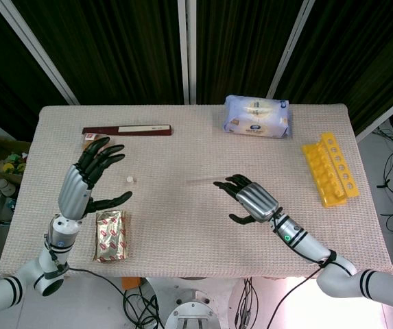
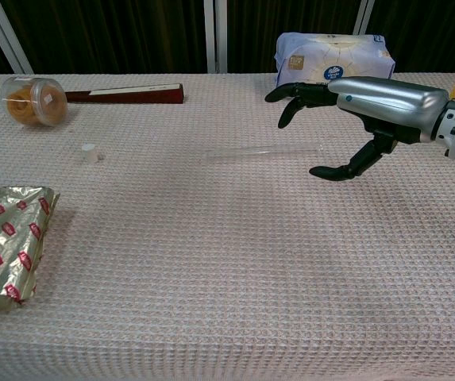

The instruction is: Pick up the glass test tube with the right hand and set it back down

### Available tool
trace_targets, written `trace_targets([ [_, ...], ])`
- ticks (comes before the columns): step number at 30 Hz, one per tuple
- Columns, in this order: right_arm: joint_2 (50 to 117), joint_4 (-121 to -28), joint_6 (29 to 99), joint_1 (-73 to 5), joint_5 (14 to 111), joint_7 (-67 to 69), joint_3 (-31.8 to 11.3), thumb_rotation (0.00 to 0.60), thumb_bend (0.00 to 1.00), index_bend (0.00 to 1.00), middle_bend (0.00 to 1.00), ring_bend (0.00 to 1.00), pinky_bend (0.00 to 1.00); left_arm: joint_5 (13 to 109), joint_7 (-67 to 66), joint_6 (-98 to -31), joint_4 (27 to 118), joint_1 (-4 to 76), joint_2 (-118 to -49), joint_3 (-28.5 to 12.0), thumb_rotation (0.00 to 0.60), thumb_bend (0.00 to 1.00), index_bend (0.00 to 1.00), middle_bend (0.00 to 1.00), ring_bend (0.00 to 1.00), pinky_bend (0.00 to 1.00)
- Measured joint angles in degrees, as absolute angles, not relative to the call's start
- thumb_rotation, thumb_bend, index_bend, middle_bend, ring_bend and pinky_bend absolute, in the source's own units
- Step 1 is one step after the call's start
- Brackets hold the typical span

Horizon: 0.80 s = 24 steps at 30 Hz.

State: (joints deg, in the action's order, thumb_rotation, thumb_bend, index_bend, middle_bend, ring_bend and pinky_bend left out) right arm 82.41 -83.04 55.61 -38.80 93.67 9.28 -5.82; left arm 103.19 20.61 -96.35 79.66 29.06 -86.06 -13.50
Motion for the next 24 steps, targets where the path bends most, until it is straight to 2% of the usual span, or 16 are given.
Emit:
trace_targets([
  [8, 80.8, -82.5, 55.6, -38.7, 91.0, 6.5, -5.9, 0.600, 0.28, 0.10, 0.25, 0.10, 0.16, 98.8, 17.9, -92.7, 79.1, 28.9, -84.3, -12.9, 0.600, 0.16, 0.20, 0.19, 0.08, 0.14],
  [14, 81.2, -79.5, 51.4, -39.9, 84.1, -1.3, -7.5, 0.600, 0.28, 0.14, 0.25, 0.10, 0.16, 92.4, 11.2, -84.4, 83.6, 27.4, -78.8, -10.8, 0.600, 0.16, 0.24, 0.20, 0.08, 0.14],
  [19, 85.2, -73.3, 46.4, -43.3, 79.9, -5.9, -8.8, 0.600, 0.29, 0.25, 0.31, 0.13, 0.18, 86.7, 3.2, -77.3, 91.2, 25.8, -73.1, -8.1, 0.600, 0.16, 0.24, 0.20, 0.08, 0.14],
  [24, 91.3, -66.3, 45.0, -46.2, 78.9, -8.6, -9.5, 0.600, 0.31, 0.31, 0.36, 0.18, 0.21, 85.4, 0.5, -75.8, 94.4, 24.1, -70.9, -5.9, 0.600, 0.16, 0.24, 0.20, 0.08, 0.14],
])
